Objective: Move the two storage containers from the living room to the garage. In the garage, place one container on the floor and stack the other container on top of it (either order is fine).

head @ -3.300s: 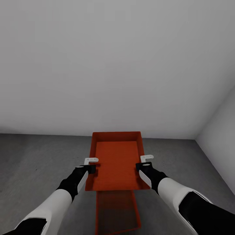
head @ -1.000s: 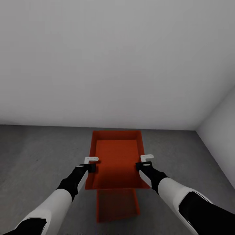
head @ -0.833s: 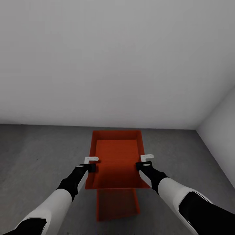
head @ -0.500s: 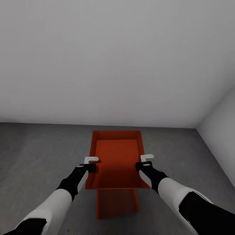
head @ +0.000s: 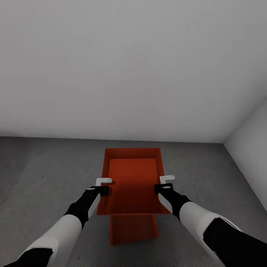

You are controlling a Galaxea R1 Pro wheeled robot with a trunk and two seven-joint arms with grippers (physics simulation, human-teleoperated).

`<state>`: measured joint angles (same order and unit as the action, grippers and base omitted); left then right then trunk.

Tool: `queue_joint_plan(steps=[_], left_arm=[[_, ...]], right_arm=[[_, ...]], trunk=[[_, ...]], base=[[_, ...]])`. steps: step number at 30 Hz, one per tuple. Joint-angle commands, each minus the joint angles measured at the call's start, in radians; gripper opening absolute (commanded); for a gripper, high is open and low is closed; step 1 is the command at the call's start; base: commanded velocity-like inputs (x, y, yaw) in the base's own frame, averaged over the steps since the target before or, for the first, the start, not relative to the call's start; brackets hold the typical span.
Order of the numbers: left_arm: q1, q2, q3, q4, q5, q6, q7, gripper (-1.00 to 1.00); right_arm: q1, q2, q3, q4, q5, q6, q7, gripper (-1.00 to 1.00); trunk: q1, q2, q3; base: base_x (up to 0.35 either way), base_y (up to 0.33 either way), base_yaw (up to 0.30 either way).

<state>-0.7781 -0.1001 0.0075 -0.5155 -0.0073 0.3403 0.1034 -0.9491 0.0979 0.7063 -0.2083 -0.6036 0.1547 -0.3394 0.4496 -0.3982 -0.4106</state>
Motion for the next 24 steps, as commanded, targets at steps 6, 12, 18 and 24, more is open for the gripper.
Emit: queue_joint_plan(steps=[6, 12, 18, 24], left_arm=[[0.000, -0.001, -0.011, 0.018, 0.024, 0.006, 0.009, -1.00], [0.000, -0.001, -0.011, 0.018, 0.024, 0.006, 0.009, -1.00], [0.000, -0.001, -0.011, 0.018, 0.024, 0.006, 0.009, -1.00], [0.000, -0.001, -0.011, 0.018, 0.024, 0.006, 0.009, -1.00]], right_arm=[[-0.002, -0.028, -0.020, -0.003, 0.031, -0.019, -0.017, -1.00], [-0.002, -0.028, -0.021, -0.003, 0.031, -0.019, -0.017, -1.00], [-0.002, -0.027, -0.020, -0.003, 0.031, -0.019, -0.017, -1.00], [-0.002, -0.028, -0.021, -0.003, 0.031, -0.018, -0.017, -1.00]], trunk=[[0.000, -0.002, -0.011], [0.000, -0.002, -0.021], [0.000, -0.002, -0.031], [0.000, -0.002, -0.040]], base=[[0.000, 0.000, 0.000], [0.000, 0.000, 0.000], [0.000, 0.000, 0.000], [0.000, 0.000, 0.000]])
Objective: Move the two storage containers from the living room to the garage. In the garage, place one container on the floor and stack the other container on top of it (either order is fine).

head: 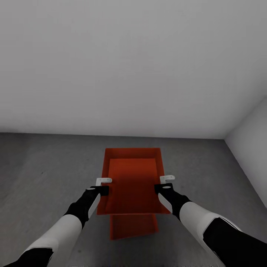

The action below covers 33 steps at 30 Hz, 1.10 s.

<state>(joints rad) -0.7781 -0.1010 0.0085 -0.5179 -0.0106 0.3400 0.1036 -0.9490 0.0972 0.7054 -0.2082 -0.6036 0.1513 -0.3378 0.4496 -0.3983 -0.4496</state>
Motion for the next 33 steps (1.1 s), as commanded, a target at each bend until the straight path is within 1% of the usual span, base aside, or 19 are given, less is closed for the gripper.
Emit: queue_joint_plan(steps=[1, 33], left_arm=[[0.000, 0.000, -0.012, 0.021, 0.027, 0.007, 0.008, -1.00], [0.000, 0.000, -0.012, 0.021, 0.027, 0.007, 0.008, -1.00]], right_arm=[[-0.002, -0.027, -0.020, -0.003, 0.031, -0.015, -0.018, -1.00], [-0.002, -0.027, -0.019, -0.002, 0.031, -0.016, -0.018, -1.00]], trunk=[[0.000, -0.002, -0.003], [0.000, -0.002, -0.055]], base=[[0.000, 0.000, 0.000], [0.000, 0.000, 0.000]])
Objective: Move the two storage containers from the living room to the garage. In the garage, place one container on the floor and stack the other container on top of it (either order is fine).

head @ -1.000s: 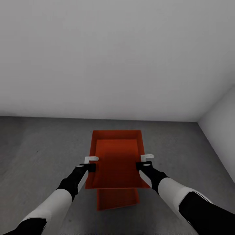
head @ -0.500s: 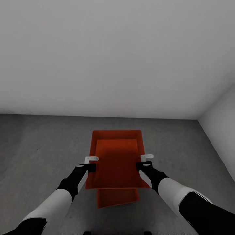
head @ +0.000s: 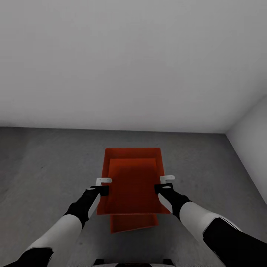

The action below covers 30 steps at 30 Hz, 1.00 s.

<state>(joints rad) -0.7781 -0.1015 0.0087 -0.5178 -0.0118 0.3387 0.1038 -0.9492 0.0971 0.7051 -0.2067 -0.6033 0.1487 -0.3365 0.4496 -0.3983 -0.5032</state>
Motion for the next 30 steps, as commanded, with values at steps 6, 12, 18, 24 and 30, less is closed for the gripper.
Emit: queue_joint_plan(steps=[6, 12, 18, 24, 30], left_arm=[[0.000, 0.000, -0.012, 0.021, 0.029, 0.008, 0.008, -1.00], [0.000, 0.000, -0.012, 0.021, 0.029, 0.008, 0.008, -1.00], [0.000, 0.000, -0.012, 0.021, 0.029, 0.008, 0.008, -1.00], [0.000, 0.000, -0.012, 0.021, 0.029, 0.008, 0.008, -1.00], [0.000, 0.000, -0.012, 0.020, 0.029, 0.008, 0.008, -1.00]], right_arm=[[-0.002, -0.027, -0.019, -0.003, 0.031, -0.014, -0.019, -1.00], [-0.002, -0.027, -0.018, -0.003, 0.031, -0.014, -0.019, -1.00], [-0.002, -0.027, -0.019, -0.003, 0.031, -0.014, -0.019, -1.00], [-0.002, -0.027, -0.018, -0.003, 0.031, -0.014, -0.019, -1.00], [-0.002, -0.027, -0.018, -0.003, 0.031, -0.014, -0.019, -1.00]], trunk=[[0.000, -0.002, -0.011], [0.000, -0.002, -0.021], [0.000, -0.002, -0.030], [0.000, -0.002, -0.040], [0.000, -0.002, -0.050]], base=[[0.000, 0.000, 0.000], [0.000, 0.000, 0.000], [0.000, 0.000, 0.000], [0.000, 0.000, 0.000], [0.000, 0.000, 0.000]])
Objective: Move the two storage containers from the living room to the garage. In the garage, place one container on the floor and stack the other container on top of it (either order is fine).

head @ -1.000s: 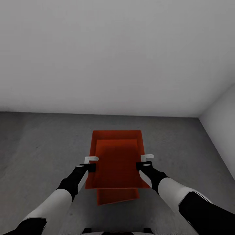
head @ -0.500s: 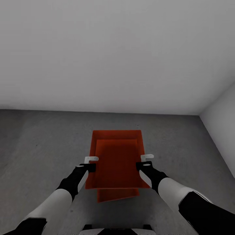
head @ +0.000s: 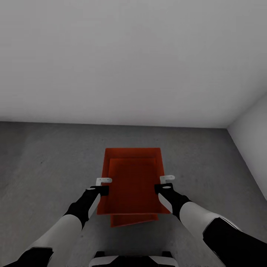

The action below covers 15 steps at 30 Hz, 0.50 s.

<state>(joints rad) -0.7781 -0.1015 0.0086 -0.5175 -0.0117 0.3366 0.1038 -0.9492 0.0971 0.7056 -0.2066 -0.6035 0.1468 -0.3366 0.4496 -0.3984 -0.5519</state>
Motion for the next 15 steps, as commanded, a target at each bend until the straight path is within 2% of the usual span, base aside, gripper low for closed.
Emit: queue_joint_plan(steps=[1, 15], left_arm=[[0.000, 0.000, -0.012, 0.019, 0.029, 0.010, 0.008, -1.00], [0.000, 0.000, -0.012, 0.020, 0.029, 0.010, 0.008, -1.00]], right_arm=[[-0.002, -0.027, -0.018, -0.004, 0.031, -0.012, -0.019, -1.00], [-0.002, -0.027, -0.018, -0.004, 0.031, -0.012, -0.019, -1.00]], trunk=[[0.000, -0.002, -0.003], [0.000, -0.002, -0.015]], base=[[0.000, 0.000, 0.000], [0.000, 0.000, 0.000]])
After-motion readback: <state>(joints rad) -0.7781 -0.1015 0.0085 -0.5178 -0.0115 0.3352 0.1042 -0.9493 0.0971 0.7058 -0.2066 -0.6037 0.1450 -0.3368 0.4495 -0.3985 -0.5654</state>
